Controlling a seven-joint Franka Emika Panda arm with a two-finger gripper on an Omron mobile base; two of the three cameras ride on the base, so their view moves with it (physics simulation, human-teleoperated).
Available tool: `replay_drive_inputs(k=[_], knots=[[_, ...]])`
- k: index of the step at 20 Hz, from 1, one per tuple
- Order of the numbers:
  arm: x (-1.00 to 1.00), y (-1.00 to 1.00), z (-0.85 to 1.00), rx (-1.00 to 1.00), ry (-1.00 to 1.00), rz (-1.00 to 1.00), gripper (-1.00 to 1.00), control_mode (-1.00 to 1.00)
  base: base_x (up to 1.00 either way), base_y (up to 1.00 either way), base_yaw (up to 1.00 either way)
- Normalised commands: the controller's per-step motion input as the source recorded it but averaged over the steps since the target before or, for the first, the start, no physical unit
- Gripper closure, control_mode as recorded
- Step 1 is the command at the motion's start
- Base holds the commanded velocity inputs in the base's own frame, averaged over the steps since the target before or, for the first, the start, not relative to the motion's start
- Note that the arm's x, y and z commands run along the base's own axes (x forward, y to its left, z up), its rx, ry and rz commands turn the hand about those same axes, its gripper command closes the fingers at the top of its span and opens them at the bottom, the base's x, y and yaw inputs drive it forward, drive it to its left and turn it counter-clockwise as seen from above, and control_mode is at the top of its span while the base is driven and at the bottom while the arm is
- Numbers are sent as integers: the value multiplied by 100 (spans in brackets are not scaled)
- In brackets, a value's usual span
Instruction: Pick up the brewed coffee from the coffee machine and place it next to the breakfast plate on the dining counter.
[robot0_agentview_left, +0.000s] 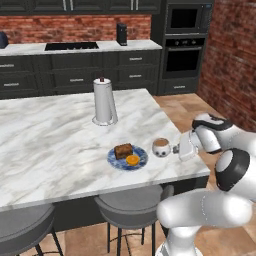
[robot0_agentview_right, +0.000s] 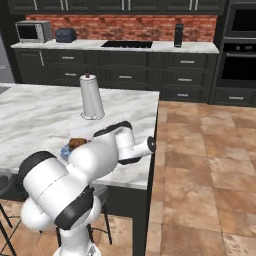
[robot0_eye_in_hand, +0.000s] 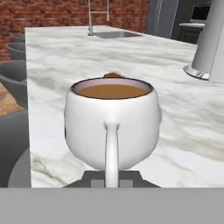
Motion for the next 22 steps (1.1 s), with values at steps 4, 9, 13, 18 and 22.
replay_drive_inputs(k=[4, 9, 13, 18, 22], knots=[[26, 0, -36, 0, -7, 0, 100, -100, 0, 0, 0], [28, 0, -31, 0, -4, 0, 100, -100, 0, 0, 0], [28, -1, -29, 0, -3, 0, 100, -100, 0, 0, 0], [28, -6, -25, 0, -4, 0, 100, -100, 0, 0, 0], [26, -12, -15, 0, -5, 0, 100, -100, 0, 0, 0]])
